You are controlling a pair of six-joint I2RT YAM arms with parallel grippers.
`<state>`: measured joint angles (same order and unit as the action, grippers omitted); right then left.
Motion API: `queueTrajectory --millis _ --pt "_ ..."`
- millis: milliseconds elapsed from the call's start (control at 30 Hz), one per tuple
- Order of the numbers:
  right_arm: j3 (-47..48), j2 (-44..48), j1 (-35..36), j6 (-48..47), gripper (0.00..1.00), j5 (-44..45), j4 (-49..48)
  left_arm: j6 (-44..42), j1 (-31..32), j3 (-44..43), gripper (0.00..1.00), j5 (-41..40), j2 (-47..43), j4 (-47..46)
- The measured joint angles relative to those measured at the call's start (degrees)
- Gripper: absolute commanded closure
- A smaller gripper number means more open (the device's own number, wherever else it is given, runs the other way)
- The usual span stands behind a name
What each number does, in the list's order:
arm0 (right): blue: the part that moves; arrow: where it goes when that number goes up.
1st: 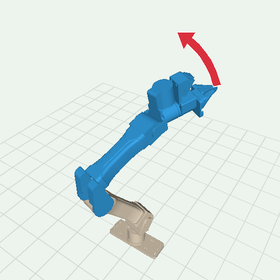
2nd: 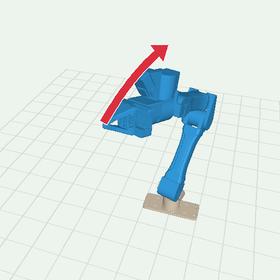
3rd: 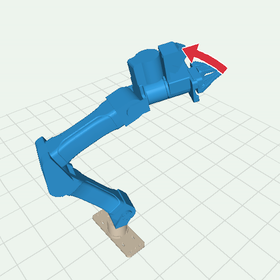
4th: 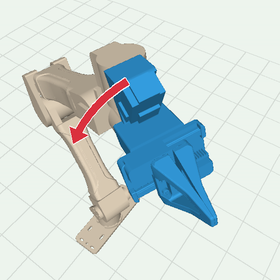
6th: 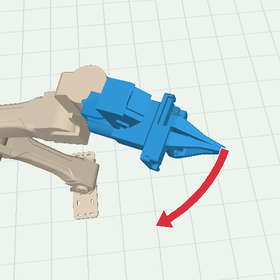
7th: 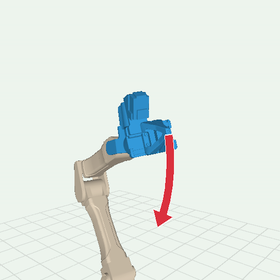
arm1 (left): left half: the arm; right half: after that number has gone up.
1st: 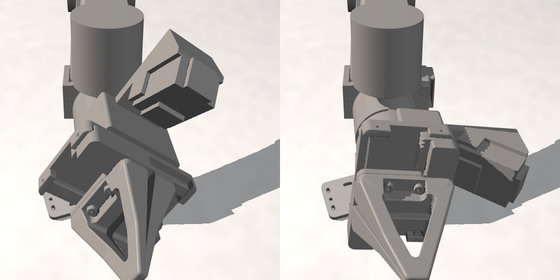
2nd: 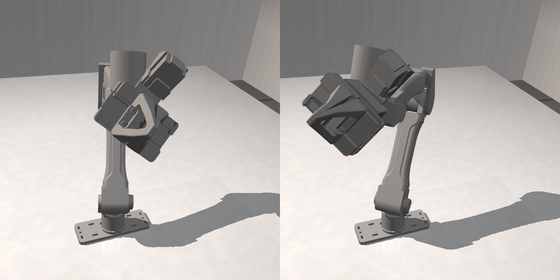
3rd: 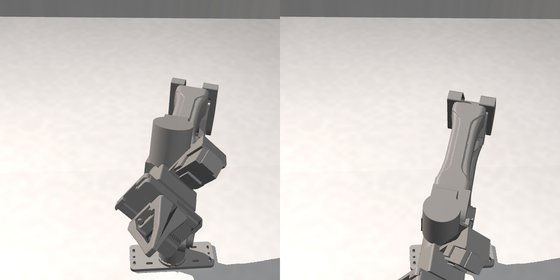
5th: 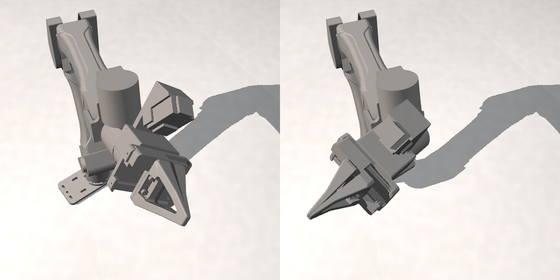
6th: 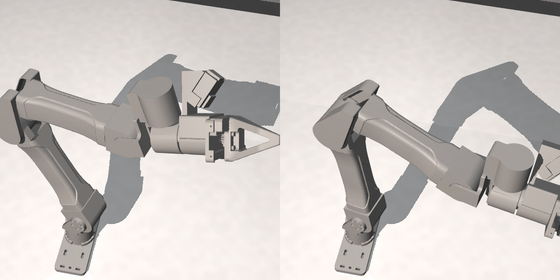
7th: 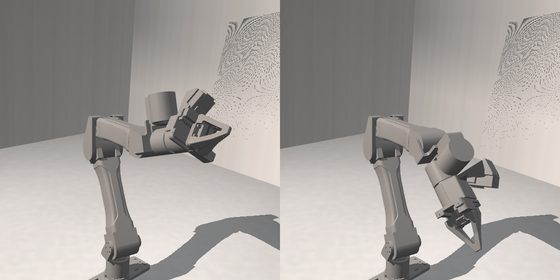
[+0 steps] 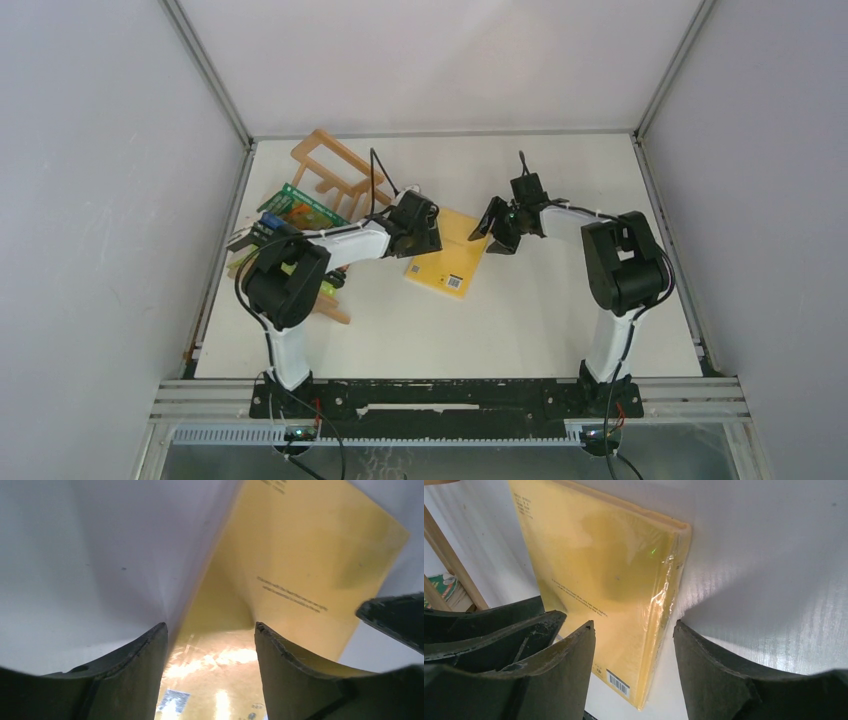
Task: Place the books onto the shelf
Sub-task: Pick up the book from the center of the board.
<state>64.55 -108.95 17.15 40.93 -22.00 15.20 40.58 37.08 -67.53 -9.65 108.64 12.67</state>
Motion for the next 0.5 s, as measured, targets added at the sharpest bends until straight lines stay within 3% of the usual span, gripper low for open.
queueTrajectory --millis 267,500 --pt "-2.8 1.0 0.6 -0.8 0.29 -0.2 -4.3 -0.2 1.5 0.1 0.41 3.0 0.4 -1.0" --pt "-10.8 4.1 0.5 -1.4 0.23 -3.4 -16.2 -1.1 2.5 0.4 0.44 2.8 0.4 -1.1"
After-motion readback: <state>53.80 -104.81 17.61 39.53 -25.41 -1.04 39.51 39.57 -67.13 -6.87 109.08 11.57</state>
